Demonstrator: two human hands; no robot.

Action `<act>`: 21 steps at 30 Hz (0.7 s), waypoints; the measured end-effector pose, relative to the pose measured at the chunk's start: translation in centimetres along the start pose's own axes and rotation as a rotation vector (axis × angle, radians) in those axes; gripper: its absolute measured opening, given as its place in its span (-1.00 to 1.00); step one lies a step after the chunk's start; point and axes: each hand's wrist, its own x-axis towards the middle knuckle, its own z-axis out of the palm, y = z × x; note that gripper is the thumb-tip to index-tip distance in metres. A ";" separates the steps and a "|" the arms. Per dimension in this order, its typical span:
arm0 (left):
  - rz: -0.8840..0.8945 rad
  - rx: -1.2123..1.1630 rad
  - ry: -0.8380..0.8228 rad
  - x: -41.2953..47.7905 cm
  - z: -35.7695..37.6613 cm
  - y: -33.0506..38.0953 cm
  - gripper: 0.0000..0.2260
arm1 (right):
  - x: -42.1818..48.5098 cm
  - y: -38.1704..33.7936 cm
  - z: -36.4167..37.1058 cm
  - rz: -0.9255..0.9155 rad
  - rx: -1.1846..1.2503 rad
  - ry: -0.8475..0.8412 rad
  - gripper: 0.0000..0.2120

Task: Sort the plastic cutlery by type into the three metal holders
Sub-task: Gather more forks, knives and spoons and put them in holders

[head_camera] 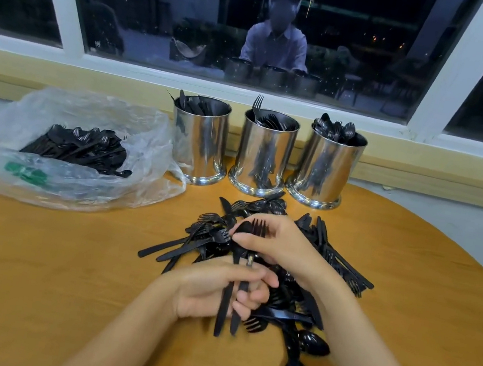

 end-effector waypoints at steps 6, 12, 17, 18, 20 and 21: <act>0.223 0.148 0.198 1.4 -0.1 1.4 -0.70 | 2.3 0.4 -1.8 -0.085 -0.143 0.206 -0.84; 0.325 0.266 0.238 1.2 -1.3 2.0 -0.77 | 3.1 0.9 -1.5 -0.169 -0.127 0.311 -0.86; 0.521 0.122 0.502 -0.4 -3.1 2.9 -0.79 | 3.8 1.9 -0.8 -0.110 -0.033 0.383 -0.85; 0.571 0.087 0.565 -1.0 -3.7 3.3 -0.78 | 3.9 2.1 -0.4 -0.099 -0.089 0.371 -0.84; 0.668 0.029 0.669 -2.1 -4.6 3.9 -0.78 | 4.2 2.5 0.8 -0.091 -0.253 0.334 -0.83; 0.706 0.008 0.710 -2.5 -5.0 4.1 -0.77 | 4.3 2.7 1.4 -0.089 -0.337 0.318 -0.83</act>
